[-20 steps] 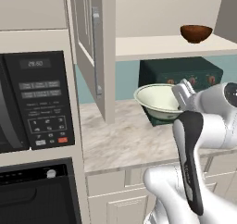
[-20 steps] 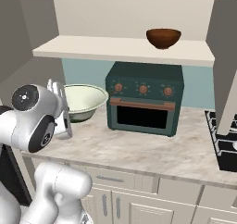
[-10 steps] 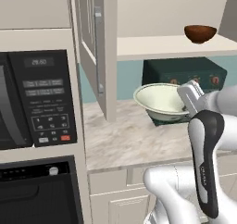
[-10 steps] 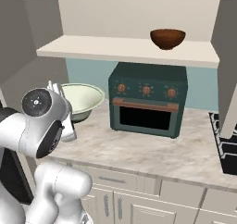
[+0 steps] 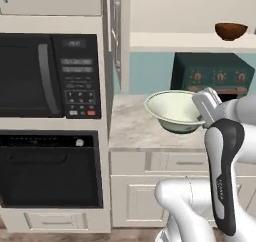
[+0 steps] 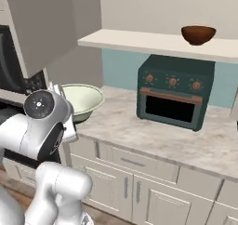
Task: Take the smaller bowl and place it next to the appetizer plate on the dining counter , and place the larger bowl next to the plate with cooked food.
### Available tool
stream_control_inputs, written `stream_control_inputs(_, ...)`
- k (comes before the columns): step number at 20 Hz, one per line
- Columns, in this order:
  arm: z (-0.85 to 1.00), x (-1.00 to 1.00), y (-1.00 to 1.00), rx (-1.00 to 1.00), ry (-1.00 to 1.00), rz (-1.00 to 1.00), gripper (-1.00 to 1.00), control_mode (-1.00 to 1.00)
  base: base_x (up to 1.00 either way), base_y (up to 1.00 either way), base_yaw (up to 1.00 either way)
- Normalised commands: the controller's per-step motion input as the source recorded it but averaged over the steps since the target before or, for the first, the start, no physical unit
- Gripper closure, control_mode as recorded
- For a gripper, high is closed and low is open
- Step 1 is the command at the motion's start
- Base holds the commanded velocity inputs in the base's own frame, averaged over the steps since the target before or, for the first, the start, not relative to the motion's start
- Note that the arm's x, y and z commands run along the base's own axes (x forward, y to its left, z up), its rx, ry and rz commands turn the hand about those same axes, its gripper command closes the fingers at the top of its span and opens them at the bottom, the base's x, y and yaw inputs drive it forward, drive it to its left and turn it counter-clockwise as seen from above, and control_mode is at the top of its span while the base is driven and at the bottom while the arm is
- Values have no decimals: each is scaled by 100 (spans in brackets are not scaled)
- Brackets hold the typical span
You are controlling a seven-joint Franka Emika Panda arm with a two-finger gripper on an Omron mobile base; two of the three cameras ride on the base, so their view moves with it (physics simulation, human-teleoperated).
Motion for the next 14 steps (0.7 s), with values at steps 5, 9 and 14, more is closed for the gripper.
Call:
stream_control_inputs(5, 0, 0, 0, 0, 0, 0, 100, 100, -43, -10, 45)
stream_control_inputs(9, 0, 0, 0, 0, 0, 0, 100, 100, -10, -10, 59)
stream_control_inputs(14, 0, 0, 0, 0, 0, 0, 100, 100, -11, -4, 67)
